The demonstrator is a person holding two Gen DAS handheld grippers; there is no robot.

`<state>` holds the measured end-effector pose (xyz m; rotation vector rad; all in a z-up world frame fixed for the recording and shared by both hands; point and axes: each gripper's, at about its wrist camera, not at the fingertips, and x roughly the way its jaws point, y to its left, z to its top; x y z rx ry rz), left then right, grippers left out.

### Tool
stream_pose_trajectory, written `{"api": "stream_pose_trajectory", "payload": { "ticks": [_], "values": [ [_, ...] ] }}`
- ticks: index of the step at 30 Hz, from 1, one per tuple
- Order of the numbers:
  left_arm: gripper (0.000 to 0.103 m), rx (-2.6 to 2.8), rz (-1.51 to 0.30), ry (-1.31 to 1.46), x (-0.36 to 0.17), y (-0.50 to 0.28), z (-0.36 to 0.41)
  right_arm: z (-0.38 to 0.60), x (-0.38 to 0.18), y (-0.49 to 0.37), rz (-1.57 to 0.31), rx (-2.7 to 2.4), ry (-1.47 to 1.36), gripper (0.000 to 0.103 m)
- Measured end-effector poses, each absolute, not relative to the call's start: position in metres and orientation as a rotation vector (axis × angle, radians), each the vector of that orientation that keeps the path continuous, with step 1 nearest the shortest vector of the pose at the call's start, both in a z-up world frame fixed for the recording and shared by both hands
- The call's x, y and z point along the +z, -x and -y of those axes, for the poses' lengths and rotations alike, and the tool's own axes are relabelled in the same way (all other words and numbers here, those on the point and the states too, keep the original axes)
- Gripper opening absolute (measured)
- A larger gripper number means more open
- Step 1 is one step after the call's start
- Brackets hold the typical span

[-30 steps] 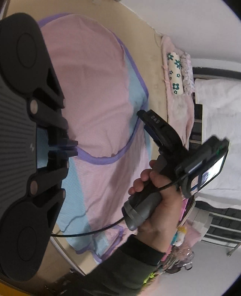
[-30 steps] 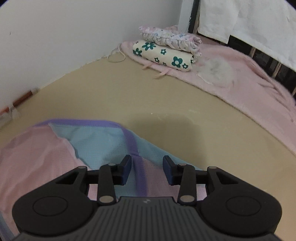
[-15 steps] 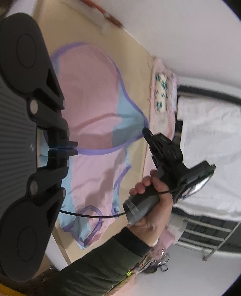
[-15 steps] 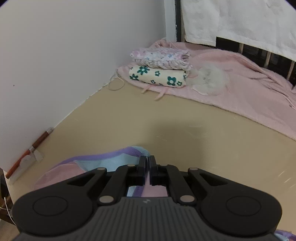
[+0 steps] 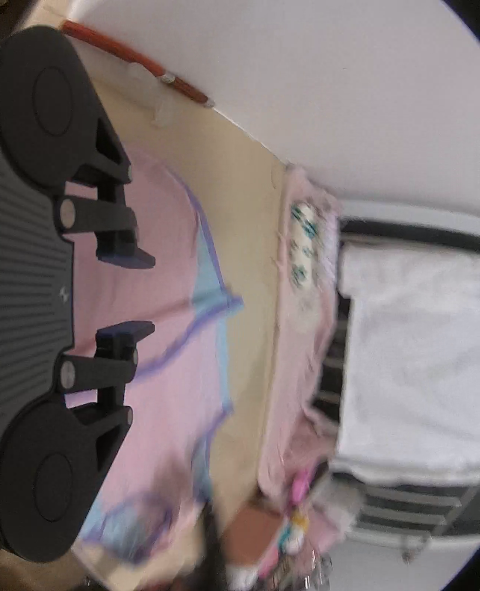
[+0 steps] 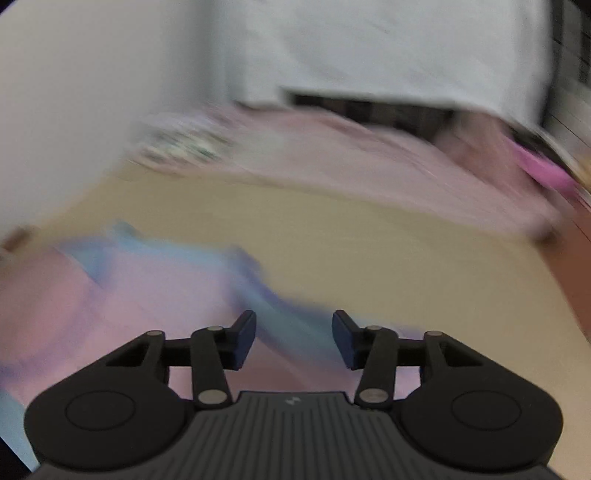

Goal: Fold clothes

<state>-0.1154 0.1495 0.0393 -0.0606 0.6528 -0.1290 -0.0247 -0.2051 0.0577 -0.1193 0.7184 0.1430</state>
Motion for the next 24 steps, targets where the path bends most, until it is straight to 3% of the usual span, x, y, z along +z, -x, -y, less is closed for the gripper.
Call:
{"api": "stream_pose_trajectory", "payload": {
  "ticks": [5,10,20,24],
  "values": [
    [0.028,-0.030,-0.679,0.041,0.017,0.095,-0.141,0.241,0.027,0.064,-0.745,0.125,0.092,0.031],
    [0.029,0.085,-0.655,-0.023,0.013,0.100,-0.128,0.247,0.023,0.076,-0.693,0.000,0.120,0.043],
    [0.030,0.063,-0.669,-0.005,0.030,0.097,-0.104,0.256,0.031,0.100,-0.652,-0.043,0.140,0.044],
    [0.039,-0.155,-0.659,0.097,0.047,0.111,-0.079,0.251,0.043,0.125,-0.637,0.176,-0.011,0.045]
  ]
}}
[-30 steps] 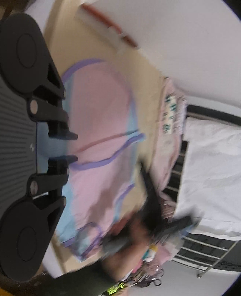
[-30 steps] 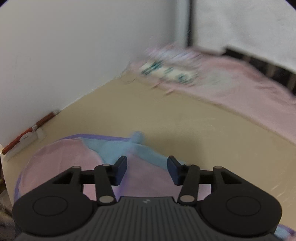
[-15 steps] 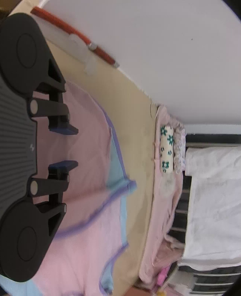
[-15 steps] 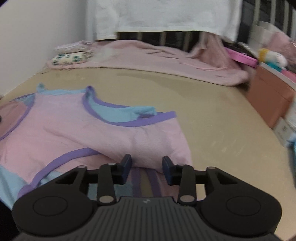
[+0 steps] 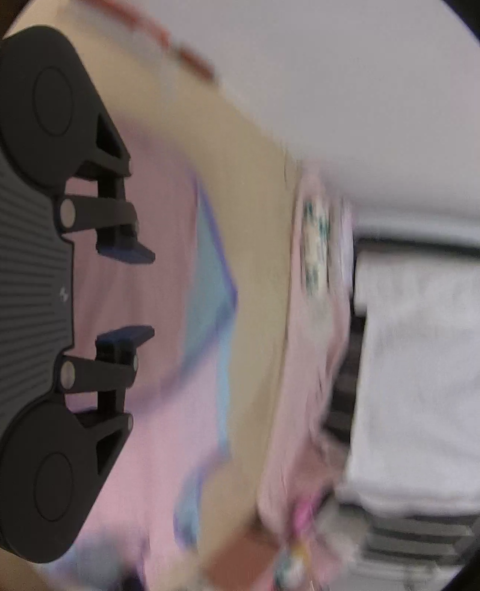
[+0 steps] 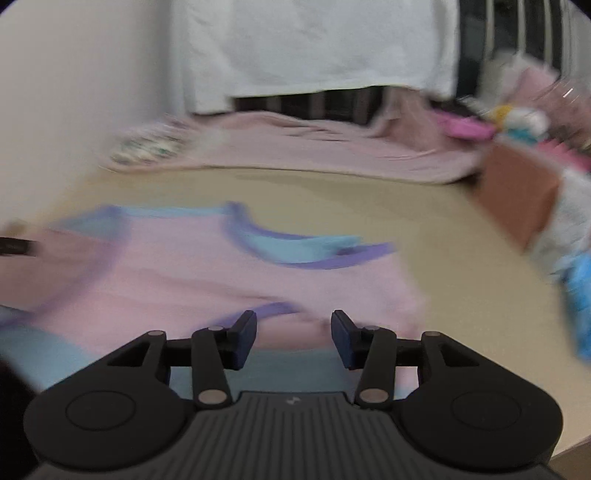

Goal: Fold clothes

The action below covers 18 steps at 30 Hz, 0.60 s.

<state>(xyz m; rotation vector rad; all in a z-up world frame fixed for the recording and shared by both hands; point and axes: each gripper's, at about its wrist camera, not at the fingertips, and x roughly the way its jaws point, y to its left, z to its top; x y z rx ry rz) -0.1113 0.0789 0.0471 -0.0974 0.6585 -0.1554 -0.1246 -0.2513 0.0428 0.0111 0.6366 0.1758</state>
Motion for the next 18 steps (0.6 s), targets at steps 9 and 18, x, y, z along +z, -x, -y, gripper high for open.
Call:
{"api": "stream_pose_trajectory", "payload": {
  "ticks": [9,18],
  "values": [
    [0.039,-0.238,-0.668,-0.017,0.048,0.086,-0.014,0.227,0.037,0.131,-0.674,0.296,0.075,0.039],
    [0.044,-0.339,-0.703,0.016,0.045,0.069,0.061,0.313,0.051,-0.007,-0.718,0.070,0.025,0.039]
  ]
}}
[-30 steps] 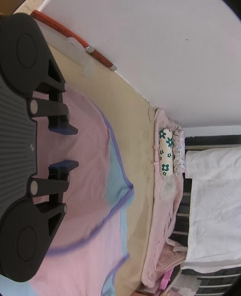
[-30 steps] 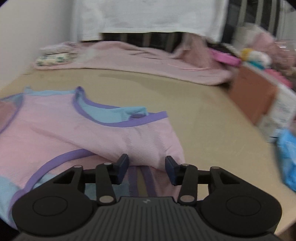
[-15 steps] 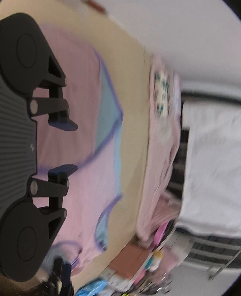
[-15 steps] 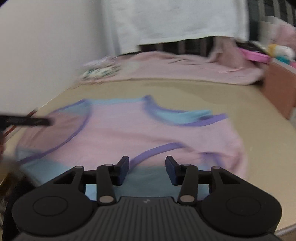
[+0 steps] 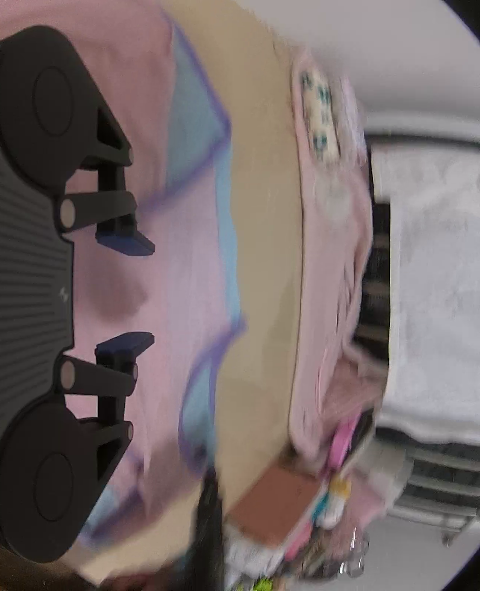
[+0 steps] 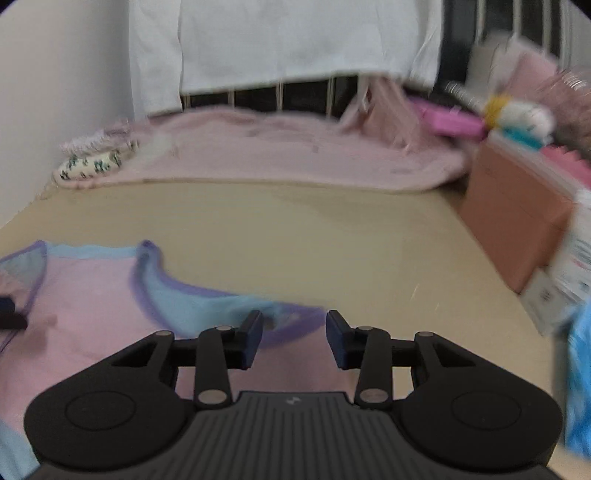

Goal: Fold clothes

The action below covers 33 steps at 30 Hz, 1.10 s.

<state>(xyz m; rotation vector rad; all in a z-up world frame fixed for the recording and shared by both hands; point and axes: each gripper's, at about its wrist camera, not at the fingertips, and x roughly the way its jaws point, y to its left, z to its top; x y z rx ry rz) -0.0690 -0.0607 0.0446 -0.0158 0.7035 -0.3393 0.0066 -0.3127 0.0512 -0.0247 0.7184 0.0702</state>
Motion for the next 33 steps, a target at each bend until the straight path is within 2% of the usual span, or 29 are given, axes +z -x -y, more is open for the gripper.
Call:
{"api": "stream_pose_trajectory", "payload": {
  "ticks": [5,7,8,9,10,11,13,15,18,19,20,21,23,26,27,28,33],
  "values": [
    [0.045,-0.478,-0.626,-0.180,0.038,0.082,0.141,0.341,0.048,-0.047,-0.829,0.032,-0.061,0.039],
    [0.045,-0.500,-0.624,-0.237,0.030,0.082,0.164,0.346,0.039,-0.049,-0.864,0.081,-0.105,0.036],
    [0.044,-0.494,-0.638,-0.252,0.026,0.081,0.168,0.346,0.035,-0.050,-0.875,0.100,-0.111,0.026],
    [0.042,-0.482,-0.649,-0.269,0.021,0.080,0.169,0.344,0.033,-0.049,-0.870,0.091,-0.085,0.010],
    [0.036,-0.470,-0.661,-0.287,0.017,0.078,0.171,0.342,0.030,-0.048,-0.864,0.082,-0.059,0.006],
    [0.032,-0.462,-0.667,-0.299,0.014,0.078,0.171,0.340,0.029,-0.045,-0.850,0.066,-0.031,0.007],
    [0.032,-0.475,-0.677,-0.297,0.011,0.079,0.165,0.336,0.034,-0.027,-0.778,0.022,0.031,0.012],
    [0.035,-0.505,-0.685,-0.282,0.011,0.082,0.159,0.333,0.045,0.006,-0.697,0.080,0.036,0.039],
    [0.033,-0.513,-0.688,-0.296,0.010,0.083,0.157,0.326,0.047,0.059,-0.670,0.196,0.084,0.041],
    [0.028,-0.517,-0.682,-0.314,0.010,0.084,0.159,0.325,0.044,0.075,-0.678,0.195,0.096,0.041],
    [0.014,-0.525,-0.677,-0.332,0.011,0.086,0.160,0.324,0.040,0.089,-0.688,0.197,0.105,0.040],
    [0.007,-0.536,-0.678,-0.344,0.011,0.087,0.162,0.322,0.036,0.099,-0.701,0.209,0.105,0.036],
    [0.005,-0.536,-0.673,-0.367,0.010,0.089,0.165,0.319,0.026,0.109,-0.728,0.223,0.117,0.026],
    [0.001,-0.517,-0.667,-0.357,0.013,0.091,0.164,0.323,0.015,0.107,-0.727,0.181,0.080,0.021],
    [0.000,-0.516,-0.664,-0.347,0.015,0.091,0.162,0.329,0.015,0.106,-0.727,0.171,0.044,0.007],
    [0.000,-0.518,-0.660,-0.339,0.018,0.092,0.159,0.332,0.016,0.106,-0.728,0.151,0.026,0.003],
    [0.000,-0.514,-0.640,-0.313,0.031,0.099,0.145,0.347,0.028,0.116,-0.679,0.148,-0.022,0.002]
  ]
}}
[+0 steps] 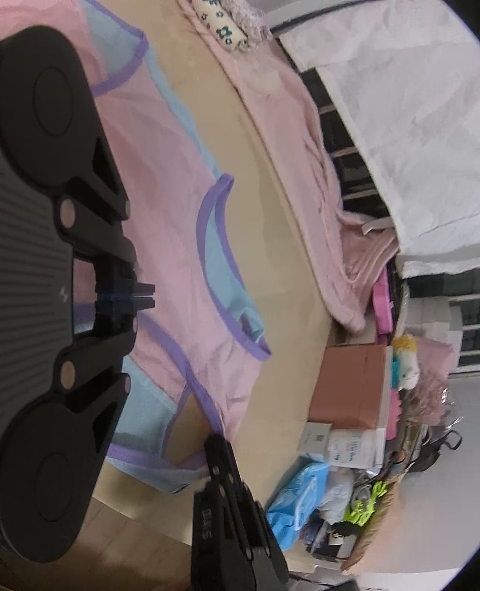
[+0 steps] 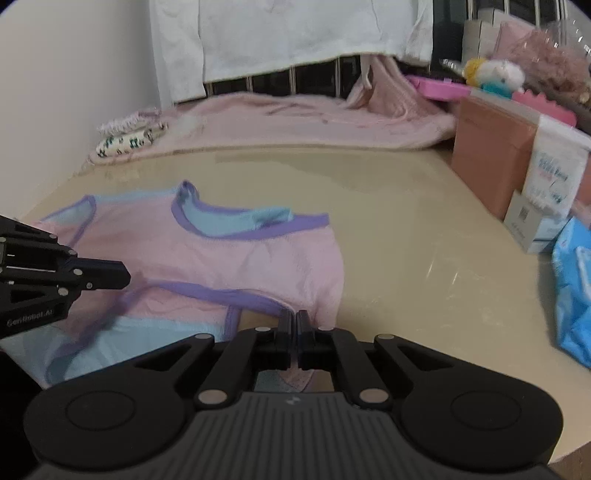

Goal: Fold clothes

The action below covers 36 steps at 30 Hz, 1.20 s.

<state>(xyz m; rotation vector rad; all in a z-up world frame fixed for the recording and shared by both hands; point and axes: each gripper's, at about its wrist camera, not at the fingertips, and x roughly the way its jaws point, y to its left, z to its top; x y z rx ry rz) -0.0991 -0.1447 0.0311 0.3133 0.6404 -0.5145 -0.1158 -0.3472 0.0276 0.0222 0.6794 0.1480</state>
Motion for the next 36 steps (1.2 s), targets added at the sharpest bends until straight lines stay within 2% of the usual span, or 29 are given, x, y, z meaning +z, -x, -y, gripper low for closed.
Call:
{"api": "stream_pose_trajectory", "payload": {
  "ticks": [6,9,10,11,13,15,16,18,23,26,28,29,30,31,33,36],
  "values": [
    [0.000,-0.530,-0.649,-0.338,0.024,0.109,0.140,0.350,0.037,0.140,-0.696,0.228,-0.007,0.003],
    [0.021,-0.551,-0.623,-0.327,0.023,0.113,0.142,0.351,0.032,0.142,-0.720,0.213,0.006,0.007],
    [0.034,-0.560,-0.621,-0.330,0.024,0.114,0.144,0.351,0.032,0.142,-0.722,0.207,0.008,0.008],
    [0.036,-0.562,-0.624,-0.340,0.023,0.114,0.147,0.350,0.032,0.141,-0.721,0.205,0.009,0.011],
    [0.035,-0.558,-0.634,-0.366,0.020,0.113,0.154,0.347,0.034,0.141,-0.702,0.221,0.007,0.018],
    [0.019,-0.553,-0.646,-0.391,0.016,0.111,0.159,0.341,0.032,0.139,-0.701,0.235,0.024,0.019],
    [0.006,-0.551,-0.653,-0.404,0.013,0.111,0.160,0.339,0.029,0.137,-0.710,0.234,0.032,0.019],
    [0.000,-0.561,-0.637,-0.420,0.010,0.114,0.160,0.336,0.023,0.133,-0.729,0.225,0.037,0.018],
    [0.000,-0.543,-0.611,-0.395,0.017,0.118,0.151,0.337,0.019,0.132,-0.714,0.179,0.025,0.008],
    [0.000,-0.553,-0.616,-0.355,0.022,0.123,0.141,0.340,0.025,0.137,-0.698,0.174,0.014,0.007],
    [0.000,-0.566,-0.633,-0.330,0.021,0.126,0.134,0.341,0.029,0.139,-0.688,0.165,0.024,0.012],
    [0.000,-0.572,-0.641,-0.318,0.021,0.128,0.130,0.342,0.031,0.140,-0.681,0.161,0.028,0.022],
    [0.000,-0.578,-0.649,-0.305,0.020,0.130,0.127,0.343,0.035,0.139,-0.668,0.159,0.026,0.040],
    [0.000,-0.587,-0.653,-0.300,0.020,0.131,0.126,0.347,0.043,0.135,-0.633,0.162,0.007,0.044],
    [0.002,-0.605,-0.657,-0.296,0.020,0.131,0.126,0.360,0.056,0.105,-0.613,0.170,-0.062,0.044],
    [0.014,-0.614,-0.644,-0.282,0.022,0.131,0.128,0.375,0.059,0.042,-0.686,0.161,-0.119,0.043]
  ]
}}
